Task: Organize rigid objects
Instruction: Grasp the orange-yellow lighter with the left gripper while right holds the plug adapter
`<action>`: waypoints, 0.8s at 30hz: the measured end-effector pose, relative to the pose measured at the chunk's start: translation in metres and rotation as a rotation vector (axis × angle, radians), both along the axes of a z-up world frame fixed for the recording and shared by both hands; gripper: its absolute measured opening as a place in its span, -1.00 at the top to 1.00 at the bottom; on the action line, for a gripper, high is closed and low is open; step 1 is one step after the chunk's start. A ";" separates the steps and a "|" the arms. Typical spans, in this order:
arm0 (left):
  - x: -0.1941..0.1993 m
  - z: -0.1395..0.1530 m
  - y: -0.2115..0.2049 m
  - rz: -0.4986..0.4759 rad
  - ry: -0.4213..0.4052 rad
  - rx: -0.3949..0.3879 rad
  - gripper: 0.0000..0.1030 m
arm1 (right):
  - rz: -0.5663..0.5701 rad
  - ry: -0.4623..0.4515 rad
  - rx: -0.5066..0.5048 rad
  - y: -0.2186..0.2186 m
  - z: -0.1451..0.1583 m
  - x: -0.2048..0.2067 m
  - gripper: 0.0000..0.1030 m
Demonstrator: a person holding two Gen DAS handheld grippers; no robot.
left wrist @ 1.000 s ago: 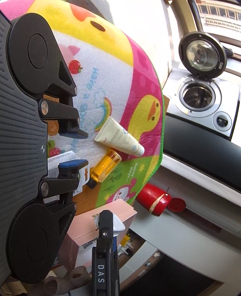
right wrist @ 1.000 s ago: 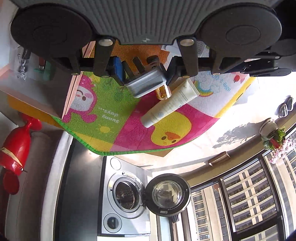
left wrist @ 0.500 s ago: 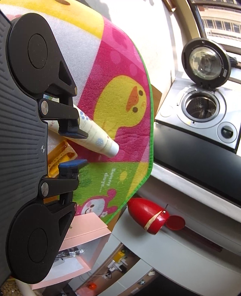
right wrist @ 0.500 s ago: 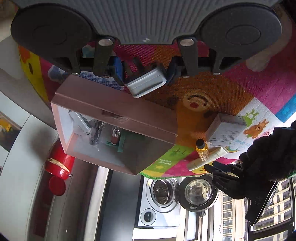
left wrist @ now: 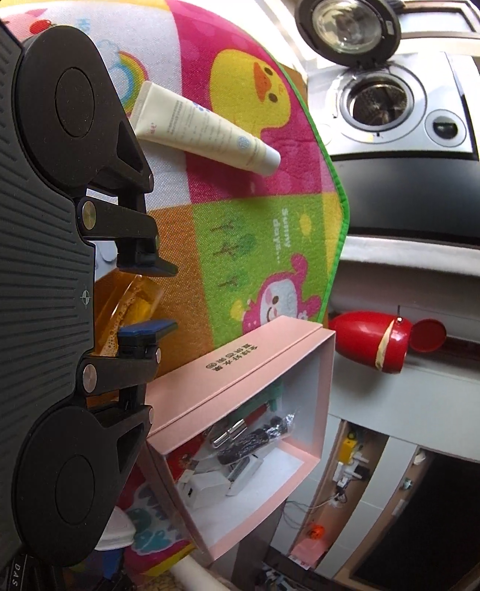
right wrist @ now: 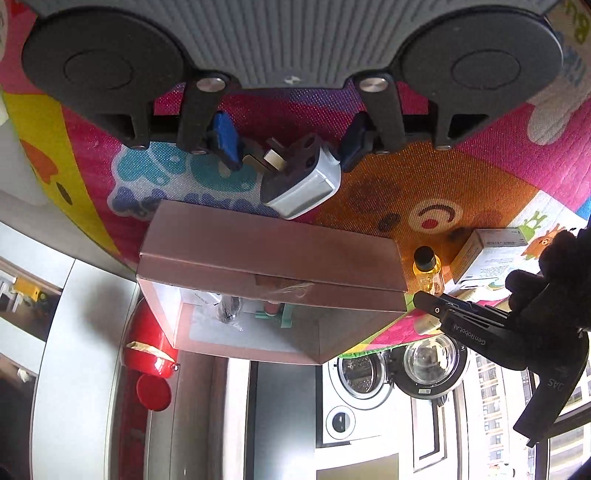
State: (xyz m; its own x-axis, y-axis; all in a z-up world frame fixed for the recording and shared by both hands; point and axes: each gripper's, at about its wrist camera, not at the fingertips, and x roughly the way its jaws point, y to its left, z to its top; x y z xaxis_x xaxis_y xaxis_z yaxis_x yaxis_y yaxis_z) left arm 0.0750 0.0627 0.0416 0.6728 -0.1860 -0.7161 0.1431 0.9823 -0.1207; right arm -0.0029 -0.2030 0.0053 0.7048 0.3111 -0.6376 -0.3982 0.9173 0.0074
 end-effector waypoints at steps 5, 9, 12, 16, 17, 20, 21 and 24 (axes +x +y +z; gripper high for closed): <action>-0.034 0.001 -0.015 -0.059 0.000 0.009 0.43 | -0.002 -0.002 0.000 0.001 0.000 0.000 -0.18; -0.067 0.009 -0.014 -0.021 -0.051 0.022 0.43 | -0.010 0.003 0.003 0.001 0.000 0.001 -0.27; -0.092 0.020 -0.006 0.039 -0.094 0.005 0.44 | -0.012 0.003 0.003 0.001 -0.001 0.002 -0.30; -0.104 0.026 0.006 0.082 -0.069 -0.032 0.44 | -0.020 0.000 -0.004 0.003 -0.001 0.001 -0.35; -0.104 0.024 0.008 0.094 -0.049 -0.044 0.45 | -0.022 0.000 -0.002 0.002 -0.001 0.002 -0.36; -0.097 0.015 0.011 0.134 0.006 -0.108 0.45 | -0.030 -0.001 -0.004 0.002 -0.002 0.001 -0.40; -0.095 0.012 0.010 0.147 0.018 -0.130 0.46 | -0.035 -0.002 -0.006 0.002 -0.002 0.001 -0.41; -0.090 0.003 0.005 0.187 0.016 -0.195 0.46 | -0.043 -0.003 -0.007 0.002 -0.002 0.001 -0.44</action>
State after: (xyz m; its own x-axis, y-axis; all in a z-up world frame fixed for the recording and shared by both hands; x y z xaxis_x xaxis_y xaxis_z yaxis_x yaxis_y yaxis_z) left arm -0.0149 0.0680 0.0442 0.6971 -0.1953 -0.6898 -0.0419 0.9494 -0.3112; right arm -0.0024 -0.2008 0.0028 0.7191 0.2759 -0.6378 -0.3586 0.9335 -0.0004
